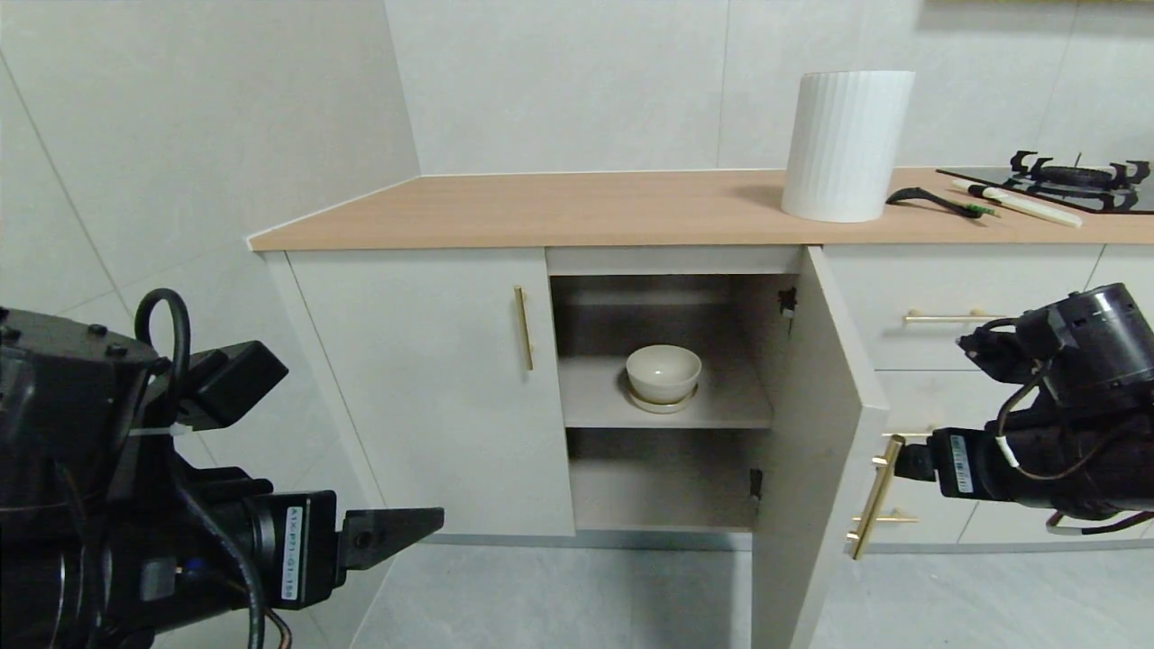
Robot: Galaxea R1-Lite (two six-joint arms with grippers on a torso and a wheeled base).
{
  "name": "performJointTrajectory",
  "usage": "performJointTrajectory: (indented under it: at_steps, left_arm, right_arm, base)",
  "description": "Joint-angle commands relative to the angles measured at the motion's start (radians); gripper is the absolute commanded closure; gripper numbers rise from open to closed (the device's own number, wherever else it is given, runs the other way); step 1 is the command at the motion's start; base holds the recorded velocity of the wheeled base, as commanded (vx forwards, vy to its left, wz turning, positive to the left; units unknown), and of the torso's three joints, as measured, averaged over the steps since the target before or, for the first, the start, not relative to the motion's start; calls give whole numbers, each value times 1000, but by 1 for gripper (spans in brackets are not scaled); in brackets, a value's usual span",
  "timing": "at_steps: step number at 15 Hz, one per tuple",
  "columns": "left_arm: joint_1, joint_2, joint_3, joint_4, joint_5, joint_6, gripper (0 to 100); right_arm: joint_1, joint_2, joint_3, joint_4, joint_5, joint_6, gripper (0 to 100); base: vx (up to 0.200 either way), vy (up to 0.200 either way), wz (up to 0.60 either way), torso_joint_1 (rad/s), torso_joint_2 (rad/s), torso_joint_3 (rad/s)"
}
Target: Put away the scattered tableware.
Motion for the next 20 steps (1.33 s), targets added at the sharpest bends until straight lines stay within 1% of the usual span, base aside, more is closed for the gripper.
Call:
performJointTrajectory:
  at_steps: [1,3,6,7,8,9,10,12,16,18,20]
  left_arm:
    - [1,0,0,0,1,-1,0]
    - [1,-2,0,0,1,-1,0]
    - [1,-2,0,0,1,-1,0]
    - [1,-2,0,0,1,-1,0]
    - [1,-11,-1,-1,1,-1,0]
    - [1,-14,-1,-1,1,-1,0]
    - [1,-13,-1,-20,1,-1,0]
    - [1,-14,14,-52,1,1,0]
    - [-3,-14,15,-55,1,1,0]
    - [-4,-13,17,-55,-1,1,0]
    - [-10,-13,18,-55,-1,1,0]
  right_arm:
    - [60,89,-18,-62,-5,-9,0]
    - [82,165,-87,-77,-5,-32,0]
    - [108,306,-198,-79,4,-32,0]
    - [114,321,-207,-82,4,-31,0]
    - [126,365,-221,-157,2,-26,0]
    - [126,370,-215,-183,2,-26,0]
    - [126,393,-198,-258,2,-6,0]
    - [148,441,-201,-343,2,51,0]
    - [152,533,-201,-556,-2,104,0]
    - [152,563,-204,-611,-7,130,0]
    - [152,582,-222,-614,-8,134,0]
  base:
    - [0,0,0,0,0,0]
    - [0,0,0,0,0,0]
    - [0,0,0,0,0,0]
    - [0,0,0,0,0,0]
    - [0,0,0,0,0,0]
    - [0,0,0,0,0,0]
    - [0,0,0,0,0,0]
    - [0,0,0,0,0,0]
    - [0,0,0,0,0,0]
    - [0,0,0,0,0,0]
    - [0,0,0,0,0,0]
